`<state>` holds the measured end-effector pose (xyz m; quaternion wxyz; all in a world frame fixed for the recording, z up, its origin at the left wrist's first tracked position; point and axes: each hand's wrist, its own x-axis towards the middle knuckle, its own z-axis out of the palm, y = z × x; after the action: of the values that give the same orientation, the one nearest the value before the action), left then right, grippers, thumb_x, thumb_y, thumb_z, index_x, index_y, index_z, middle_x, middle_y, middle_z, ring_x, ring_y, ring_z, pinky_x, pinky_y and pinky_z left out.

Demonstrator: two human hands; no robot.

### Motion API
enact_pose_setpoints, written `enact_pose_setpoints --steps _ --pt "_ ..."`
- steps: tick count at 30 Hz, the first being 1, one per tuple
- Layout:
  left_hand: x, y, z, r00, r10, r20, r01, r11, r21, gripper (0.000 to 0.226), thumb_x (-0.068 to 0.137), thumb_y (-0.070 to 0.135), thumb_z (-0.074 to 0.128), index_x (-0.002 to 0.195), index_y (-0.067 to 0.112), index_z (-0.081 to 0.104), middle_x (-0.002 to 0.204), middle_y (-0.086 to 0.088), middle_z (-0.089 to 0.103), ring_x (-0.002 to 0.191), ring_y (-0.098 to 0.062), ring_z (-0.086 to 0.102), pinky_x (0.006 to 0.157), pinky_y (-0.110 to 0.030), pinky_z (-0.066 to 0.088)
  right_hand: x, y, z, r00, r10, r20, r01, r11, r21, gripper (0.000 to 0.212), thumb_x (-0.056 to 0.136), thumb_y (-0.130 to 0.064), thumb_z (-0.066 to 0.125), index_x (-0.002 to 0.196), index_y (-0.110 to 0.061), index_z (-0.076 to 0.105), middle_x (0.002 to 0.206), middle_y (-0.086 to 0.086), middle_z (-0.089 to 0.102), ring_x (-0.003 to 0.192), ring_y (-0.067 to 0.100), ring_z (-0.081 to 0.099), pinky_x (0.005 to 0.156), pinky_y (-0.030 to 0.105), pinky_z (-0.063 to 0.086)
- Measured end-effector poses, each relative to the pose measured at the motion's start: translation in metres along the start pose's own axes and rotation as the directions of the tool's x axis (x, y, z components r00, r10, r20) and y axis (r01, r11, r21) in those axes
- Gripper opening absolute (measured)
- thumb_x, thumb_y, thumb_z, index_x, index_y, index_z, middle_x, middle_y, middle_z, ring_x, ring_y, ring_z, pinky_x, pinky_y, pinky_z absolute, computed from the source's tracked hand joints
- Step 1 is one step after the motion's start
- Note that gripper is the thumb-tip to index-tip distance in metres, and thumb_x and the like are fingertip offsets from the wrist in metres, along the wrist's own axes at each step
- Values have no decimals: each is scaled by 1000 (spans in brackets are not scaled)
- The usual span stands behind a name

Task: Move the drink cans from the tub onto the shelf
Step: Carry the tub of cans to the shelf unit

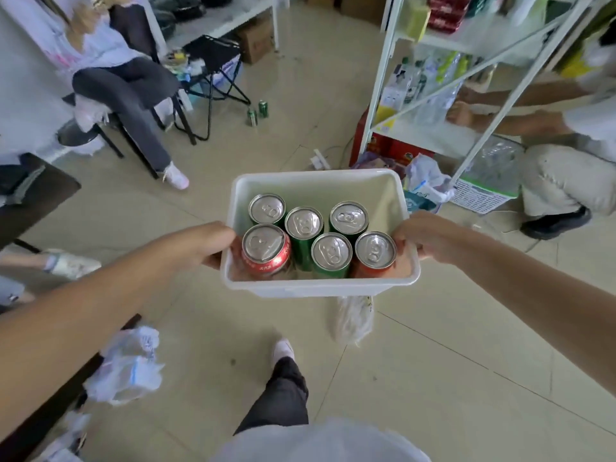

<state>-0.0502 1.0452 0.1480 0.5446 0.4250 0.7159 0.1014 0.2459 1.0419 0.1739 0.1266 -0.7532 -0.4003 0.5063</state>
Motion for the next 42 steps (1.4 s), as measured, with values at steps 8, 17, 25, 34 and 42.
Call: enact_pose_setpoints --steps 8,17,25,34,42 --pt "159 123 -111 1000 -9 18 8 998 61 31 87 -2 40 65 8 60 40 2 66 45 -13 66 41 -17 50 135 -143 -4 997 66 -48 -63 997 46 14 78 13 46 74 1 51 63 13 51 47 22 57 44 27 50" --pt "320 279 -204 996 -36 -79 48 987 150 33 93 -4 34 63 3 46 74 -37 56 58 -25 48 106 -48 36 341 -328 -29 1000 20 11 -21 999 31 18 83 12 43 97 4 50 67 15 51 58 25 52 58 34 49" --pt "502 409 -318 997 -27 -69 31 998 58 27 89 -4 38 68 5 53 71 -13 54 60 -22 50 62 -28 53 500 -514 -63 999 -22 38 19 997 75 20 86 11 40 74 -1 49 66 11 49 64 23 53 60 30 51" --pt "731 572 -430 997 69 31 -74 966 247 32 88 -4 39 61 8 51 62 -9 54 56 -20 51 36 -16 44 683 -683 -79 996 83 -39 -73 977 202 31 89 10 39 117 8 52 97 22 55 96 28 55 101 43 45" --pt "901 742 -479 978 116 173 -156 960 233 28 93 2 38 72 11 53 59 -6 61 53 -19 58 34 -15 45 832 -798 -154 976 168 -137 -124 951 283 17 86 11 44 97 0 52 73 13 55 64 21 55 72 39 52"
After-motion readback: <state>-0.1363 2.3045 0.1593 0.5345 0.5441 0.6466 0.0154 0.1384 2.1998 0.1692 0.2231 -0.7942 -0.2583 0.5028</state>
